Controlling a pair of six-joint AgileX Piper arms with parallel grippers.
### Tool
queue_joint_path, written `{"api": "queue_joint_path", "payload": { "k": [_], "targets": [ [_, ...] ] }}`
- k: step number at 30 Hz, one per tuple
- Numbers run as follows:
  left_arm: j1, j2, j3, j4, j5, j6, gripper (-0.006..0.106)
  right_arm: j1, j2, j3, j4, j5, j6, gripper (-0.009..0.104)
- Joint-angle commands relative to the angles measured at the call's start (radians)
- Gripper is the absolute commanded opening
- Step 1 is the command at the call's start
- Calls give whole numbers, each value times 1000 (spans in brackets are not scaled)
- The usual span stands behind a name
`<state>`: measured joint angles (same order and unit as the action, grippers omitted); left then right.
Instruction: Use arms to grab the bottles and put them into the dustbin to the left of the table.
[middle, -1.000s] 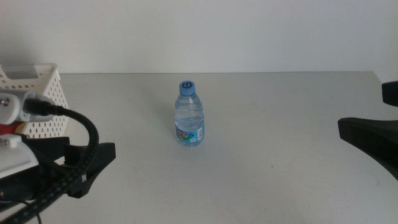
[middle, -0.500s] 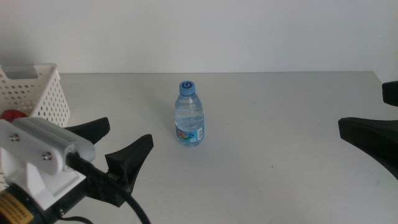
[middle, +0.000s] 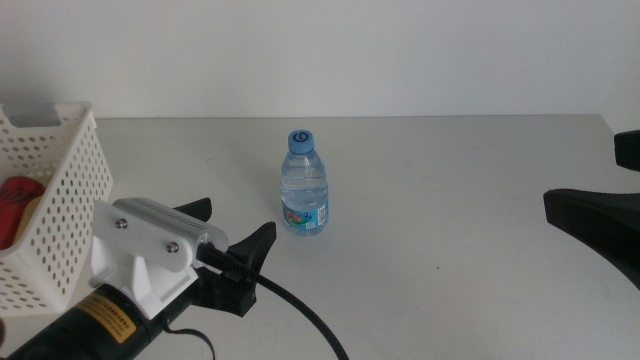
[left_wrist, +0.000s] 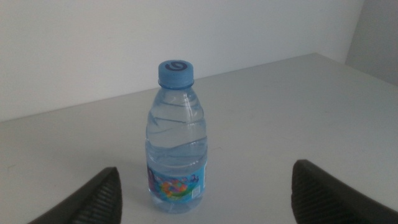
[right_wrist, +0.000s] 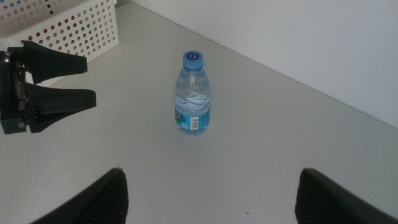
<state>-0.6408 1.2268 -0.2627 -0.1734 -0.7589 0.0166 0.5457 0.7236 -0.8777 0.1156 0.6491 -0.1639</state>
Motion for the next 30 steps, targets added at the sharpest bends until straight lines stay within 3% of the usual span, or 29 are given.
{"api": "queue_joint_path", "payload": {
  "k": [1,7,18,30],
  "targets": [
    [-9,42,-25,-4,-192,2,94,4,-2,-34,-2,-65,-11,74],
    [19,183,-99,31,-292,-62,94,4,-2,-34,-2,-65,-11,74],
    [138,383,-353,224,-176,-154,94,4,-2,-34,-2,-65,-11,74],
    [138,569,-509,227,-176,-181,94,4,-2,-34,-2,-65,-11,74]
  ]
}}
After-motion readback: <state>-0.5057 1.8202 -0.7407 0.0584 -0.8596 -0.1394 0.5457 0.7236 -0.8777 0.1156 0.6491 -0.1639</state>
